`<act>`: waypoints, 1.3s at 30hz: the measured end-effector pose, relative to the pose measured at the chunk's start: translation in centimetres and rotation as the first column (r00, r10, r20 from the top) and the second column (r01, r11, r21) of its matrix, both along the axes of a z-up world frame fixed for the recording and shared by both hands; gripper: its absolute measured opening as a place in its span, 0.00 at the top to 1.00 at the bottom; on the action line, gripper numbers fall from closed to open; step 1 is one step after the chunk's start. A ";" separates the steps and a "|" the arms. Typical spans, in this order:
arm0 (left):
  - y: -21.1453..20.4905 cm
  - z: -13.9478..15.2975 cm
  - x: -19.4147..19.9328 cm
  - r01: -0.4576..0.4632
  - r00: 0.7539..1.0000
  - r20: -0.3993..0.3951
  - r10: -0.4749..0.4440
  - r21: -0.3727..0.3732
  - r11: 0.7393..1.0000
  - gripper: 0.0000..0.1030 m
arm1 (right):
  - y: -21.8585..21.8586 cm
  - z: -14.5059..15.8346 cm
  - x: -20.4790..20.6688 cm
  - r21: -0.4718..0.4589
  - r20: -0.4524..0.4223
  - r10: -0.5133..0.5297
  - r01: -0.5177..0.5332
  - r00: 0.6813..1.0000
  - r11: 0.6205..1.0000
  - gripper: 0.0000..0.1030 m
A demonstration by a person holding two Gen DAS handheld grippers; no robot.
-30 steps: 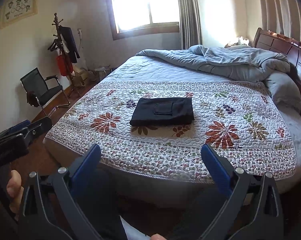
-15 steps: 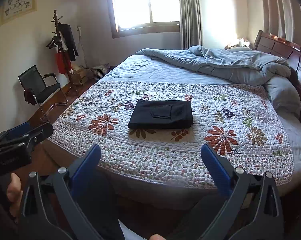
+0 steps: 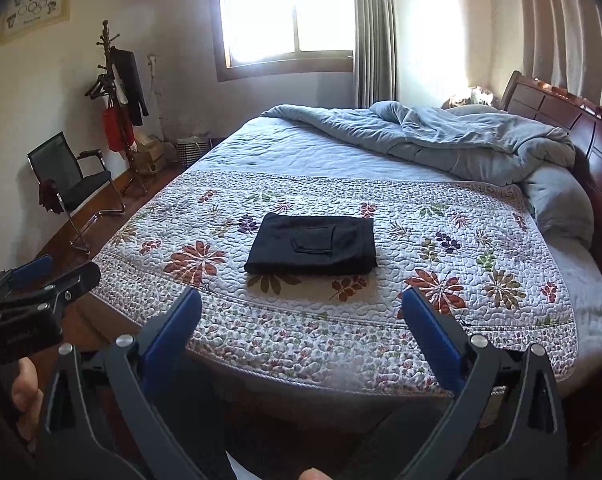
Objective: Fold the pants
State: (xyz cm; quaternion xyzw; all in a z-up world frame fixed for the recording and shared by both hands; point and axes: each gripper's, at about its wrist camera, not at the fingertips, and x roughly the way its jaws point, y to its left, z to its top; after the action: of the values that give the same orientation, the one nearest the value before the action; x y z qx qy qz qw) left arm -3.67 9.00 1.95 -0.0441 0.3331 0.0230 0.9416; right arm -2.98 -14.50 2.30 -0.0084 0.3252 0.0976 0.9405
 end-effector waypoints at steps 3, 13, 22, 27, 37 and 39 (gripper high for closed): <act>-0.1 -0.3 0.4 0.002 1.000 -0.011 -0.002 -0.001 1.000 0.04 | -0.1 -0.3 0.5 -0.006 -0.004 -0.008 0.008 1.000 1.000 0.03; -0.2 -0.8 1.0 -0.007 1.000 -0.017 0.007 0.006 1.000 0.04 | -1.0 -1.3 1.5 0.000 -0.014 -0.032 0.032 0.999 0.999 0.03; 0.1 -0.9 1.1 -0.025 1.000 -0.004 0.025 0.018 1.000 0.04 | -0.9 -1.7 1.5 -0.007 -0.003 -0.036 0.036 0.999 0.999 0.03; 0.2 -1.0 0.9 -0.031 1.000 -0.004 0.031 0.023 0.999 0.04 | -0.9 -1.7 1.7 -0.003 -0.004 -0.035 0.035 0.999 0.999 0.03; 0.3 -1.4 1.1 -0.031 0.999 -0.010 0.031 0.018 0.999 0.04 | -0.8 -2.4 1.8 0.000 -0.017 -0.041 0.041 0.999 0.999 0.03; 0.3 -1.4 1.1 -0.030 0.999 -0.010 0.030 0.019 0.999 0.04 | -0.8 -2.6 1.7 0.002 -0.020 -0.044 0.044 0.999 0.999 0.03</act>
State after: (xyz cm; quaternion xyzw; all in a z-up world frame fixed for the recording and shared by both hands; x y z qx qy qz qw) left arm -2.56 9.35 0.59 -0.0403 0.3370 0.0406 0.9398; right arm -1.24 -15.32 -0.28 0.0009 0.3348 0.0774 0.9391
